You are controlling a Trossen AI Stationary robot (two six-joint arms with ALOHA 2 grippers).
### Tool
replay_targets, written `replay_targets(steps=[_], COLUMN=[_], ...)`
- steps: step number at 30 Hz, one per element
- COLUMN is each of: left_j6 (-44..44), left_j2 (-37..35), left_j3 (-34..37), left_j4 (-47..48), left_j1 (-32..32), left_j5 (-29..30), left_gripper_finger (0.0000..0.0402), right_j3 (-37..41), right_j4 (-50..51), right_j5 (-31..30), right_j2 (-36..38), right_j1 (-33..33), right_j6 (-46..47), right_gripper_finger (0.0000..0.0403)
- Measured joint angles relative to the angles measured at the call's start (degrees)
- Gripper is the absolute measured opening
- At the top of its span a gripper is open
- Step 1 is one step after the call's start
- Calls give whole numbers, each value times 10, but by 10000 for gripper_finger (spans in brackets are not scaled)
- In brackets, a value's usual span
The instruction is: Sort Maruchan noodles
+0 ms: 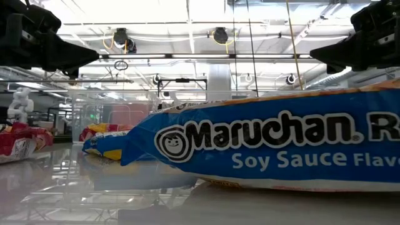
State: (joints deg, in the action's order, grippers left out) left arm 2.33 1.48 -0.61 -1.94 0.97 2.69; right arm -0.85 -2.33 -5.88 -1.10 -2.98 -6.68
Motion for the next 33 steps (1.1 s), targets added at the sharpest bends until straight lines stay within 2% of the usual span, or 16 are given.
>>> replay_targets(steps=[33], left_j6=[0], left_j2=[0], left_j3=[0], left_j4=[0], left_j1=[0], left_j5=[0], left_gripper_finger=[65], right_j3=[0], right_j4=[-8], right_j5=[-1], right_j2=[0], right_j1=[0], right_j6=[-2], right_gripper_finger=[0])
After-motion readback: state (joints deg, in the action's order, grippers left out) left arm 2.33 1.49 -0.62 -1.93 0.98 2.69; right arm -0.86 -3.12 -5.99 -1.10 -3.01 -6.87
